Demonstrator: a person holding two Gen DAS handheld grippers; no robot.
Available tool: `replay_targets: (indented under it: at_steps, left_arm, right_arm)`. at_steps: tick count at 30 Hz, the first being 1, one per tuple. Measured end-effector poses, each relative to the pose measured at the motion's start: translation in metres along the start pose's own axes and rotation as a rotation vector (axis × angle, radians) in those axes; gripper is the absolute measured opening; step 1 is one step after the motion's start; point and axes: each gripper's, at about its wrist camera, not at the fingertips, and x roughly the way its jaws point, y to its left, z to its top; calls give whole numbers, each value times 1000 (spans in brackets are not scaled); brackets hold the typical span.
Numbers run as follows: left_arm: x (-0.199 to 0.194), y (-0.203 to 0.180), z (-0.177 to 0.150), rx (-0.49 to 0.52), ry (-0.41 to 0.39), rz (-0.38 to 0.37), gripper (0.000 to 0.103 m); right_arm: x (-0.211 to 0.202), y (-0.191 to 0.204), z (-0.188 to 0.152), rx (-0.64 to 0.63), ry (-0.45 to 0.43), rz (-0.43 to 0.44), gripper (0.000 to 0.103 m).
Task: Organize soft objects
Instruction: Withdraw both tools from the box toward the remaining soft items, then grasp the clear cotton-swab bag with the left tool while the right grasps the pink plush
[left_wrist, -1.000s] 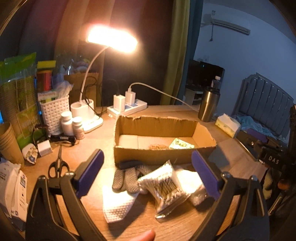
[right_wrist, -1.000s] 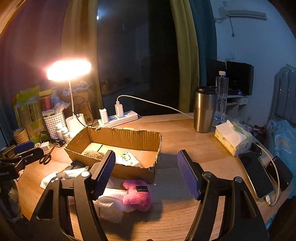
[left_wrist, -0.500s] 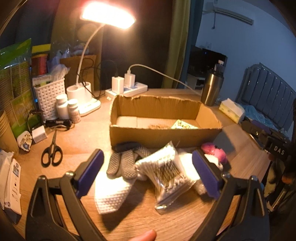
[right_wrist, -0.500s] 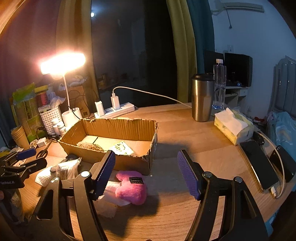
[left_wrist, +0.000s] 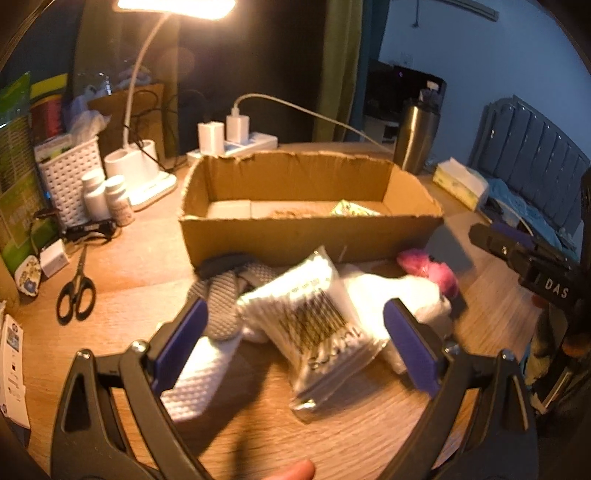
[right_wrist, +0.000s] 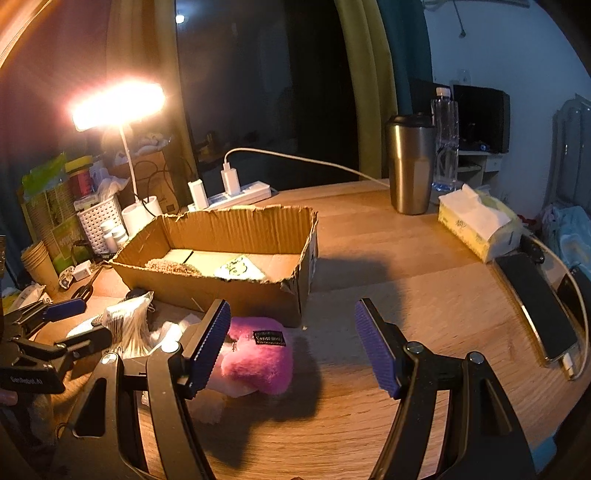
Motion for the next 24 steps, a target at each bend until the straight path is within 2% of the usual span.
replay_targets:
  at_steps: [11,16,20,24]
  left_arm:
    - [22,-13,-3,35,64,-17,96]
    - [26,-12,-1,39,63,-16,96]
    - [31,-10,1,28,68,-22,88]
    - [35,-9,0,23,88,-27,87]
  right_arm:
    - [26,3,-11,3,92,56,73]
    - [39,6,-14,4,144,76,73]
    - [48,7,-15,10,181,87,73]
    - [54,3,-16,40,216,110,73]
